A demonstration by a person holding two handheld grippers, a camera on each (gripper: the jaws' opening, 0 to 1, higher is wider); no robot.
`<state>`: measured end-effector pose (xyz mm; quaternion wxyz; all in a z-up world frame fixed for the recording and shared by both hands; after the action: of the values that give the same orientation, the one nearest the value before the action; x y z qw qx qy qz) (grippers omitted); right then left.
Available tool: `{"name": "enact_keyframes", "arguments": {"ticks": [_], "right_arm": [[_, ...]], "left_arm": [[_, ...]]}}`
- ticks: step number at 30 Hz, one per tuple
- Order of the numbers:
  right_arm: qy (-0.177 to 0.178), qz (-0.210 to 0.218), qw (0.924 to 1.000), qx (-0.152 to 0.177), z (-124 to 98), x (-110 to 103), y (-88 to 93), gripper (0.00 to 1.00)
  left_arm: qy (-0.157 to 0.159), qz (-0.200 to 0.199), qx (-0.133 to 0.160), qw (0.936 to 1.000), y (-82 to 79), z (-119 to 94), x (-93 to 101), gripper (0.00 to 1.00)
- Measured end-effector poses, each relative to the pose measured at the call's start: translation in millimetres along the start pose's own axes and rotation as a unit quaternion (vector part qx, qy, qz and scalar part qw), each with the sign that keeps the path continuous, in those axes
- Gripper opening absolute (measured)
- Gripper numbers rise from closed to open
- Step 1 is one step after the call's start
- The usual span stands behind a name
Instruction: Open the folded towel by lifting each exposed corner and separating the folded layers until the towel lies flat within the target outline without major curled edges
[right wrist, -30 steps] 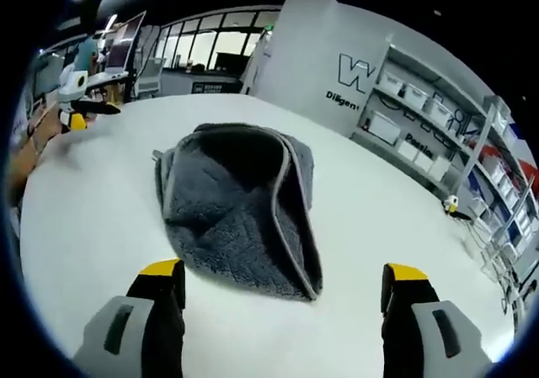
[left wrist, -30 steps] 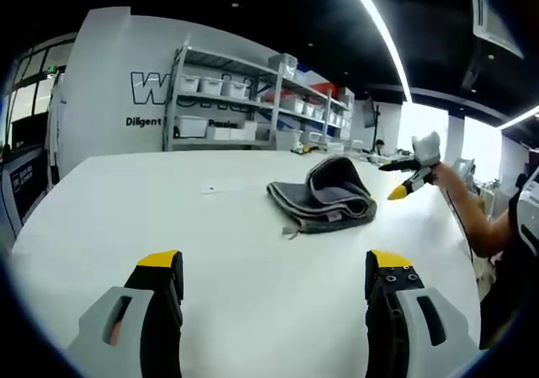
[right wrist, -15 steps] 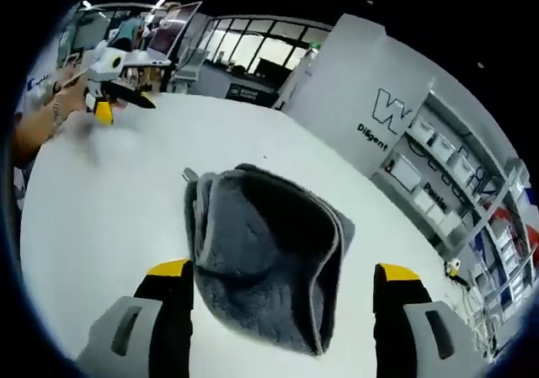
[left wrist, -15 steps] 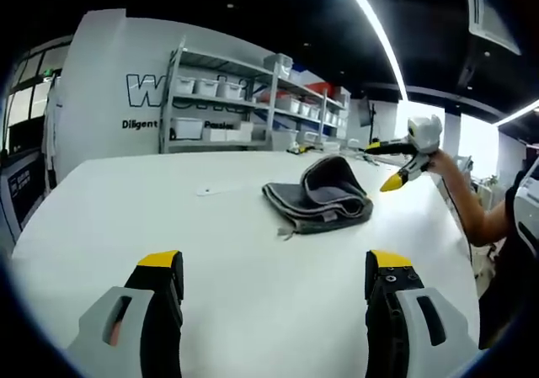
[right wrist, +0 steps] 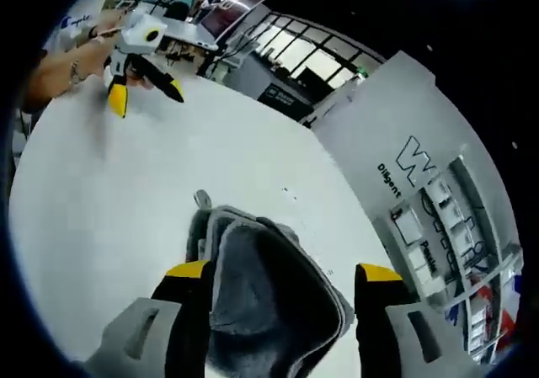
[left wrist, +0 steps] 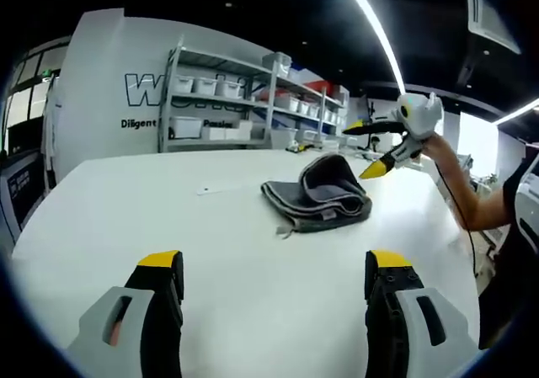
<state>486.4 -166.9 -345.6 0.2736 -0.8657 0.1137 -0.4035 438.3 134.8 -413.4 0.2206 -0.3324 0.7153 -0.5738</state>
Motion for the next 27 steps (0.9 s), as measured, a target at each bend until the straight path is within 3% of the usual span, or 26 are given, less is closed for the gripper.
{"name": "enact_keyframes", "arguments": {"ticks": [12,16,20,27], "right_arm": [[-0.039,-0.071,0.9966,-0.016,40.7,-5.1,-20.8,0.45],[-0.048,-0.092,0.9942,-0.026,55.7,-2.7,-22.9,0.29],[-0.070,-0.126,0.9877,-0.060,70.8,-5.0,-17.9,0.29],[-0.092,-0.141,0.9827,-0.078,89.2,-7.0,-11.2,0.29]], "left_arm": [[-0.002,-0.002,-0.005,1.0000,2.9,0.5,-1.6,0.88],[-0.006,-0.004,-0.006,1.0000,3.2,-0.3,-3.7,0.87],[-0.006,-0.005,-0.006,0.9999,3.8,-0.2,-4.6,0.87],[-0.006,-0.003,-0.005,1.0000,2.5,0.2,-3.7,0.87]]}}
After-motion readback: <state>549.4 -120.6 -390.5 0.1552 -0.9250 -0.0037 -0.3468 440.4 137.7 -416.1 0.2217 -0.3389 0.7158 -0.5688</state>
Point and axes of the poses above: the point that each gripper's makers call its tool centre point, and the gripper's own axes: z roughly forward along the fingers, x roughly to its right, y roughly out of its underside, the point moved 6 cm from there along -z, roughly backward along the fingers, and after that the axes turned 3 degrees about z, right-handed, at the moved point
